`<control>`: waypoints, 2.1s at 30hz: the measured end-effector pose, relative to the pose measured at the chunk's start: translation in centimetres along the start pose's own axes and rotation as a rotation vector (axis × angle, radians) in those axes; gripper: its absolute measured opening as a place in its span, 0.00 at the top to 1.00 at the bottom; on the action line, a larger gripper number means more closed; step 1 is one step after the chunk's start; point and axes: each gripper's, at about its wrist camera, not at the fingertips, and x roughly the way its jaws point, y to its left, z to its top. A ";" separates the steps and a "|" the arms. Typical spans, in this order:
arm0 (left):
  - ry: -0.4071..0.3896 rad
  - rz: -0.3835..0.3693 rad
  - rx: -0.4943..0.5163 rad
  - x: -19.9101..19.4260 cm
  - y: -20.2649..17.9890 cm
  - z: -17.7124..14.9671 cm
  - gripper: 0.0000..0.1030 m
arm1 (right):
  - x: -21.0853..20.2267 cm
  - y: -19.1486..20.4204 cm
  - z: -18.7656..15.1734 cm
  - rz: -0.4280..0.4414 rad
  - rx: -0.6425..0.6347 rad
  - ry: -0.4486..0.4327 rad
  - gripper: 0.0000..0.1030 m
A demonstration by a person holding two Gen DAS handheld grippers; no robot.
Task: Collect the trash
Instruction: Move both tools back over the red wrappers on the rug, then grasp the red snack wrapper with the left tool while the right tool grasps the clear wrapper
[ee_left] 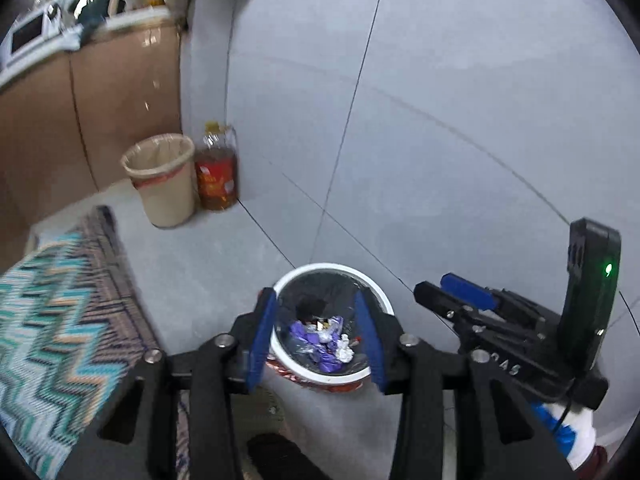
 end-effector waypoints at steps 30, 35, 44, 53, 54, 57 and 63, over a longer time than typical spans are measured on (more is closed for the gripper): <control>-0.306 0.354 -0.171 -26.6 12.9 -13.9 0.52 | -11.9 24.5 -4.3 0.210 -0.335 -0.079 0.51; -0.286 0.387 -0.233 -27.6 18.0 -16.8 0.52 | -10.4 28.1 -5.4 0.239 -0.381 -0.039 0.51; -0.188 0.415 -0.399 -28.3 29.7 -22.1 0.52 | -4.0 34.3 -7.8 0.318 -0.455 0.087 0.51; -0.117 0.366 -0.459 -25.4 37.0 -21.3 0.47 | 4.0 41.2 -10.5 0.440 -0.512 0.232 0.51; -0.104 0.359 -0.457 -24.6 37.6 -20.8 0.47 | 4.9 42.0 -10.7 0.459 -0.513 0.249 0.51; -0.082 0.308 -0.470 -22.4 39.6 -19.3 0.47 | 7.3 43.7 -11.5 0.487 -0.527 0.288 0.51; -0.081 0.259 -0.541 -19.7 43.0 -17.3 0.47 | 11.0 45.9 -12.8 0.514 -0.547 0.348 0.50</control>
